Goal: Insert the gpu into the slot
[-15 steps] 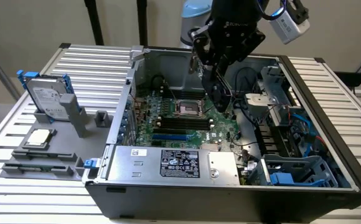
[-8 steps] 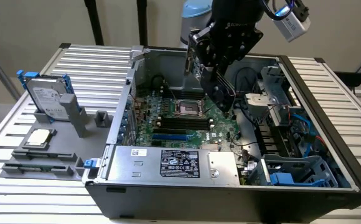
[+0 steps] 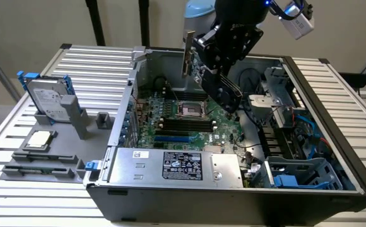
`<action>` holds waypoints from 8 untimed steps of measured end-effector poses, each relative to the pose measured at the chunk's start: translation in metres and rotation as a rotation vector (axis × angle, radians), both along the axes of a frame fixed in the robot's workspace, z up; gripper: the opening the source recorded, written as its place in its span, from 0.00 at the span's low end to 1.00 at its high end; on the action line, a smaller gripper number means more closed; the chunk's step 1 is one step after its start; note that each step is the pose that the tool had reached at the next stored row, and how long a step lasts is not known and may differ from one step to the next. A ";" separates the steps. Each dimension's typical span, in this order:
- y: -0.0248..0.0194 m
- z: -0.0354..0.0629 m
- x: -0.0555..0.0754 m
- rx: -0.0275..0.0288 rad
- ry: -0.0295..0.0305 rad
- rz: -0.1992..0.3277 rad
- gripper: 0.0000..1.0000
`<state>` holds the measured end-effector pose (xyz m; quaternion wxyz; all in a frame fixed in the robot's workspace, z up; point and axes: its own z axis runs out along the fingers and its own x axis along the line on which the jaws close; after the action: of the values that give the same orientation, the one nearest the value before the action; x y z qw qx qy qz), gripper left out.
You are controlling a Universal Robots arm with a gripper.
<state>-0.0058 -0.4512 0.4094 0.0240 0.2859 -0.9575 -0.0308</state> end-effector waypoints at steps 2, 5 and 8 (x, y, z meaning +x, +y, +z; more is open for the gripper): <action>0.0000 -0.0003 0.000 0.0004 -0.0005 0.037 0.26; 0.0000 -0.0008 0.000 0.0035 -0.0016 0.090 0.26; 0.0000 -0.0020 0.000 0.0165 -0.0035 0.137 0.26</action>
<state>-0.0058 -0.4512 0.4074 0.0220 0.3512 -0.9353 -0.0364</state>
